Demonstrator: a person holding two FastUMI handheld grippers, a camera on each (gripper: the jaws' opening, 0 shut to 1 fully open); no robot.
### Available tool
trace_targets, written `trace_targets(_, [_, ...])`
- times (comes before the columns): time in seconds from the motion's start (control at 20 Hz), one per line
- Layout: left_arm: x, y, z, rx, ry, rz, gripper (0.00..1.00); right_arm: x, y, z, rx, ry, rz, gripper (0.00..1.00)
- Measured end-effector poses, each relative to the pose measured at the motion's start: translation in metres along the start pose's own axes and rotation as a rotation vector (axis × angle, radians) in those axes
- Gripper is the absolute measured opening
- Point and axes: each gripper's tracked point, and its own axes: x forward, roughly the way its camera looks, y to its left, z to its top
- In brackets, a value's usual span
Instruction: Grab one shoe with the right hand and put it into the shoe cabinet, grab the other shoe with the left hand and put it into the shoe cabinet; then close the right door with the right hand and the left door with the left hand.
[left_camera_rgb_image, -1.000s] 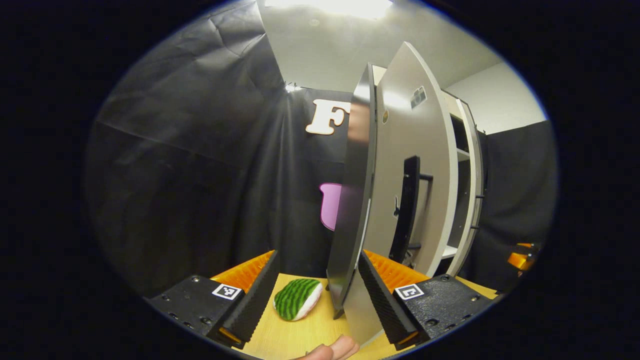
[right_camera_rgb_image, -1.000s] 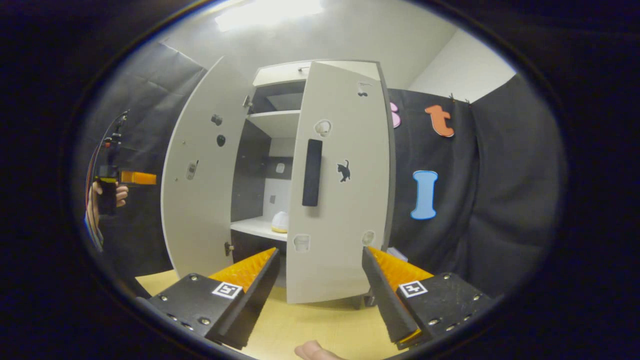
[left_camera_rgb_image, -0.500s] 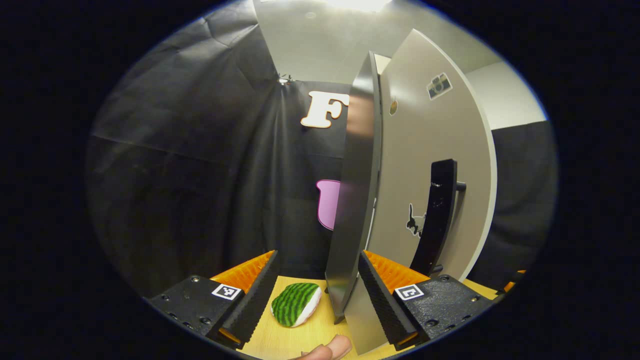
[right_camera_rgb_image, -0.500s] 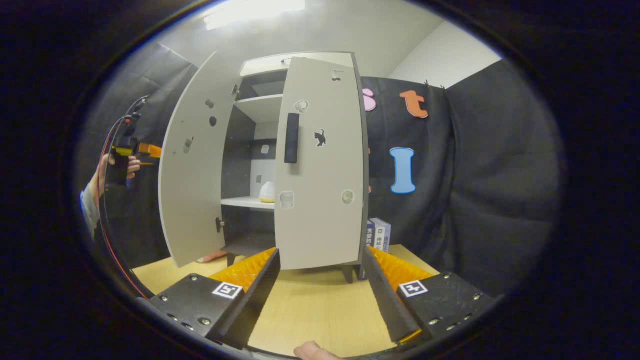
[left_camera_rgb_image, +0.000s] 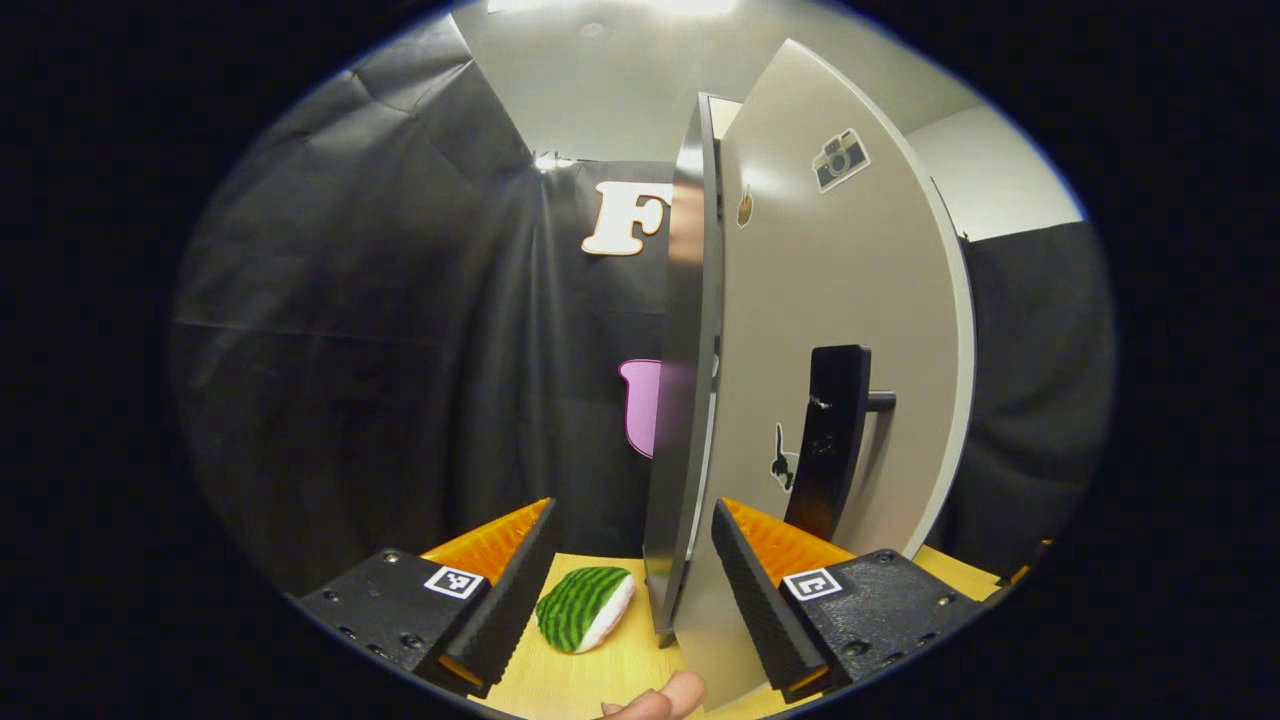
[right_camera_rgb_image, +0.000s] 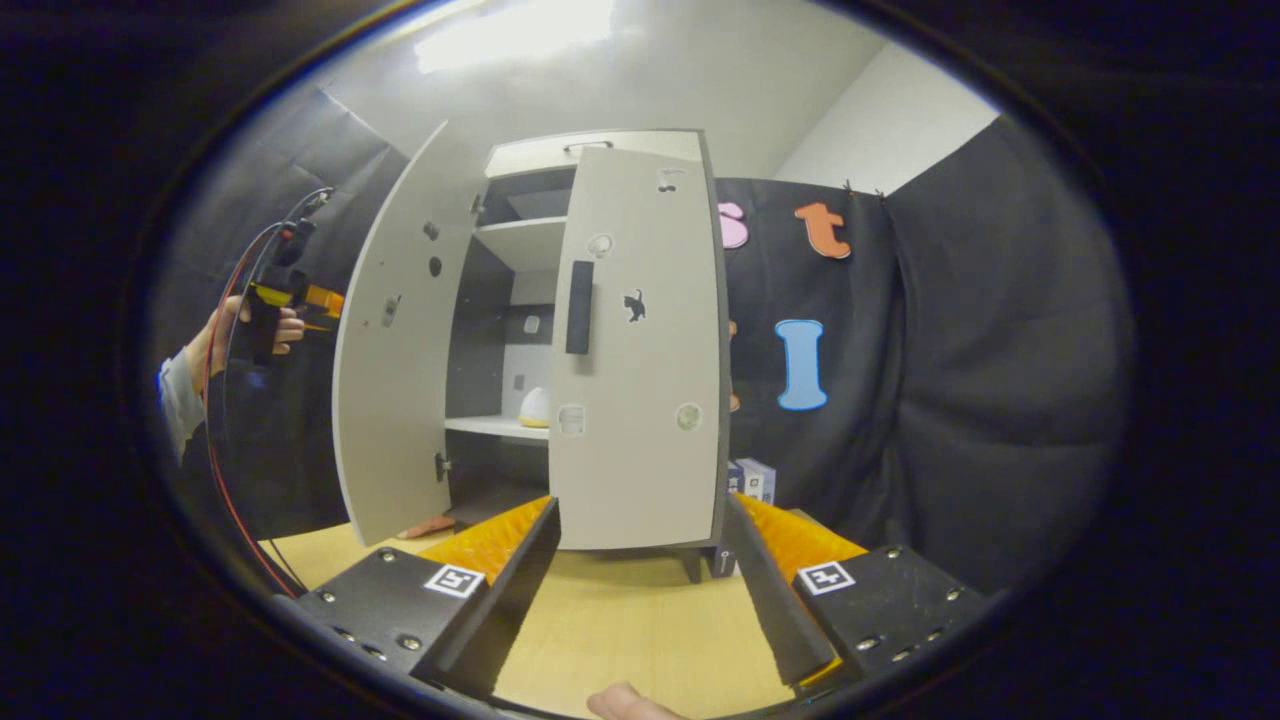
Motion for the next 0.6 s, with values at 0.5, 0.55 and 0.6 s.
trace_targets(0.5, [0.014,-0.062,-0.008,-0.010,0.000,-0.085,0.93,-0.005,0.000,0.006,0.051,-0.004,0.039,0.98])
trace_targets(0.55, [0.016,-0.071,-0.007,-0.007,-0.002,-0.095,0.93,-0.005,0.000,0.007,0.049,-0.003,0.040,0.98])
trace_targets(0.6, [0.018,-0.078,-0.007,-0.013,0.001,-0.105,0.93,-0.006,-0.002,0.006,0.044,-0.003,0.033,0.98])
